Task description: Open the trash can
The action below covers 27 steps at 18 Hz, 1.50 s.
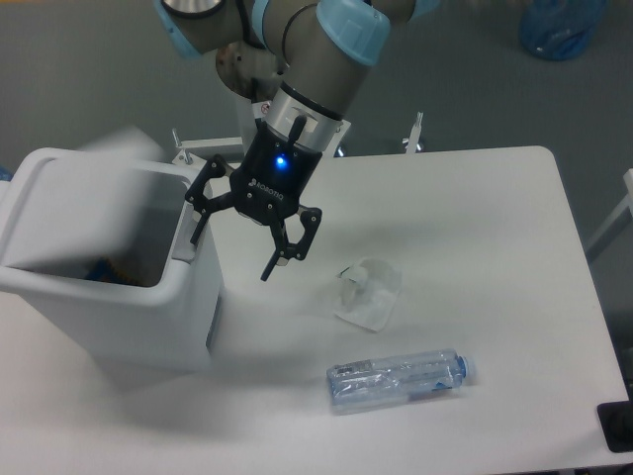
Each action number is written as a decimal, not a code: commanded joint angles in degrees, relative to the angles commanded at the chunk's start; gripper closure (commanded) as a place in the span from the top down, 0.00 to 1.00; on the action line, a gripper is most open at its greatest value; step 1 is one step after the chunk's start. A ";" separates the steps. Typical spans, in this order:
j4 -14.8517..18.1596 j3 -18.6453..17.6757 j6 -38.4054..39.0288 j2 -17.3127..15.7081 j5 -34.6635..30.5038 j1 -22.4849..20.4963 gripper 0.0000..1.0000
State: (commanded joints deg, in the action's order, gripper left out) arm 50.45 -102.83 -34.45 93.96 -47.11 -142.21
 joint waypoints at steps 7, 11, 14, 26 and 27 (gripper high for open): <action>0.00 2.98 -0.09 0.26 0.09 0.00 1.00; -0.79 7.90 -1.49 2.10 -0.09 -1.40 1.00; -1.05 9.49 -10.07 6.23 -3.93 -4.82 1.00; 0.09 15.64 -26.61 16.96 -27.15 -15.03 1.00; 1.22 15.82 -29.07 17.05 -28.64 -15.03 1.00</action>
State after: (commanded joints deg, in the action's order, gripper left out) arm 51.67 -87.01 -63.52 111.00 -75.75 -157.24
